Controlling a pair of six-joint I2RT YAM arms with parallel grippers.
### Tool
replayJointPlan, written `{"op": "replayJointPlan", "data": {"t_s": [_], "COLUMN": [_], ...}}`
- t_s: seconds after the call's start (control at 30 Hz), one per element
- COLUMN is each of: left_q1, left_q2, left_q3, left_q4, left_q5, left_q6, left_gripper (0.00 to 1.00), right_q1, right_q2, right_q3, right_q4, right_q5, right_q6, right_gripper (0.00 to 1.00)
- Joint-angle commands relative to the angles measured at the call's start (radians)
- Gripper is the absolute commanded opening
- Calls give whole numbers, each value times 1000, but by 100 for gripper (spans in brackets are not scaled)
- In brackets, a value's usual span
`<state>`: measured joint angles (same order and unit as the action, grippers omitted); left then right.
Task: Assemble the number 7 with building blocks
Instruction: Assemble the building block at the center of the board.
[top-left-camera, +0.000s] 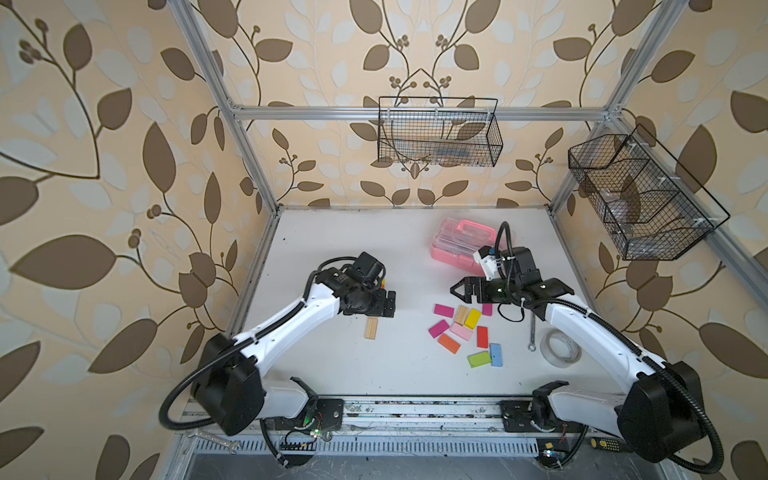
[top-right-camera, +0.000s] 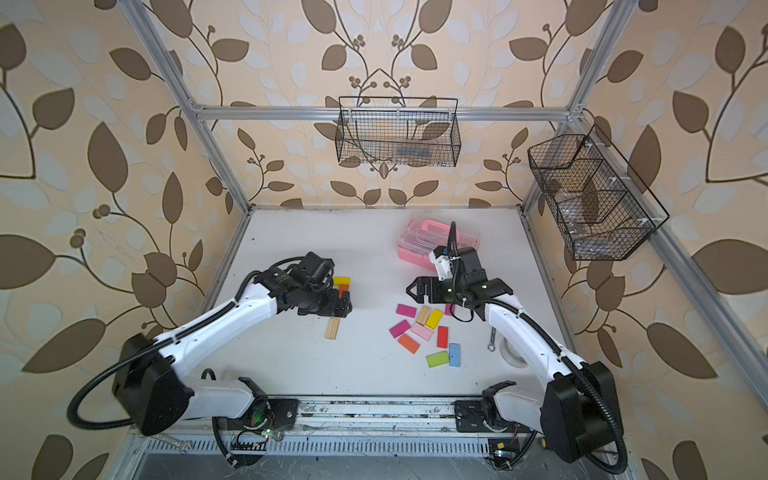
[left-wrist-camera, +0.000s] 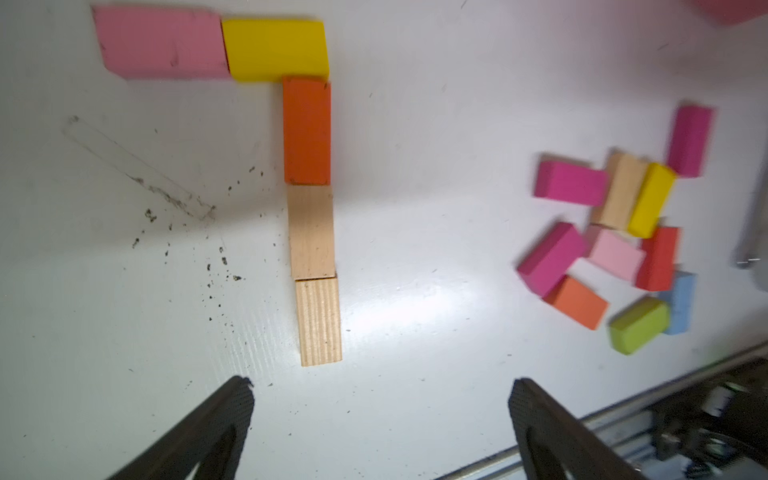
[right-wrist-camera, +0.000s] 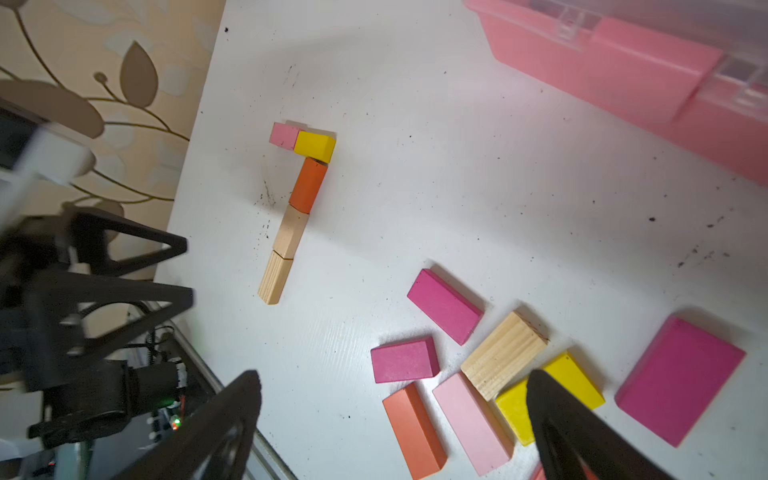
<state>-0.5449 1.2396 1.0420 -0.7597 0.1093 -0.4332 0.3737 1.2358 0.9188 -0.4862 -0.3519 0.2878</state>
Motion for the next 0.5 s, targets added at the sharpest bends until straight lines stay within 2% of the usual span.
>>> {"op": "replayJointPlan", "data": {"t_s": [0.0,0.1,0.17,0.23,0.37,0.47], "left_q1": [84,191,269,348,523,575], "left_q2": [-102,-153,-164,-169,-180,-157], "left_q3": [-5,-41,-61,-83,-154,-193], "left_q4": [-6,8,0,-6,25,43], "left_q5": [85,168,218,263,371,411], "left_q6": [-24,-24,-12,-2,29,58], "left_gripper": [99,99,99,99,99,99], "right_q1": [94,187,235,232,187,181], "right_q2": [58,113,147,204,344,412], "right_q3": [107,117,109,134,220,244], "right_q4": [-145,-162,-172,-188,-248,-254], "right_q5": [217,351,376,410,389,421], "right_q6": [-212,-395,-540,-585,-655,-714], "right_gripper": [100,100,100,100,99,95]}}
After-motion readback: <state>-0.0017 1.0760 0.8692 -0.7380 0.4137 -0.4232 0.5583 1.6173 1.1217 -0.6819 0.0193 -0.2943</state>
